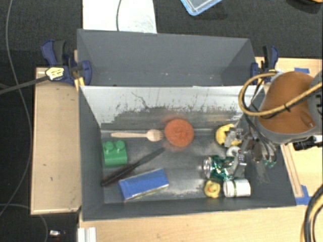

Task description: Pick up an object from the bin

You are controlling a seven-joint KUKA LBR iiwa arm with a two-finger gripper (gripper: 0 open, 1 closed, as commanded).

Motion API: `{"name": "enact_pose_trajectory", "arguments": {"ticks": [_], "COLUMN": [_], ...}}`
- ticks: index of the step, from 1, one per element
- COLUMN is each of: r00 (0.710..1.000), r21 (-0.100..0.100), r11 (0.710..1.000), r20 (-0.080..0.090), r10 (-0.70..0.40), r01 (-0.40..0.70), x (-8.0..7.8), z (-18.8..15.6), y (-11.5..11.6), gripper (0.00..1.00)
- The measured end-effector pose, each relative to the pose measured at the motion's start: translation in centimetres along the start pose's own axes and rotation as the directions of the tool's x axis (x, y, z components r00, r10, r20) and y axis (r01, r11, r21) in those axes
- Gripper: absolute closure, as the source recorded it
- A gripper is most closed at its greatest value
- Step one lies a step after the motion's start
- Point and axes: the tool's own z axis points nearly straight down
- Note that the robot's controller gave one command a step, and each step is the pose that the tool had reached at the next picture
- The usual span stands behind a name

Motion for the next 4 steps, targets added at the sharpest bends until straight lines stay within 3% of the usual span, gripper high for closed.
{"name": "enact_pose_trajectory", "arguments": {"ticks": [1,2,3,4], "r00": [1.0,1.0,0.961,0.961], "r21": [0.0,0.002,0.0,0.0], "r11": [1.0,1.0,0.961,0.961], "r20": [-0.008,0.006,0.002,0.002], "r10": [-0.016,0.007,0.277,0.276], "r01": [0.016,-0.007,-0.277,-0.276], "x": [3.7,3.5,4.0,4.0], "z": [4.1,7.3,7.0,6.9], "y": [1.1,-0.8,1.0,1.0], "gripper": [0.0,0.0,1.0,1.0]}}
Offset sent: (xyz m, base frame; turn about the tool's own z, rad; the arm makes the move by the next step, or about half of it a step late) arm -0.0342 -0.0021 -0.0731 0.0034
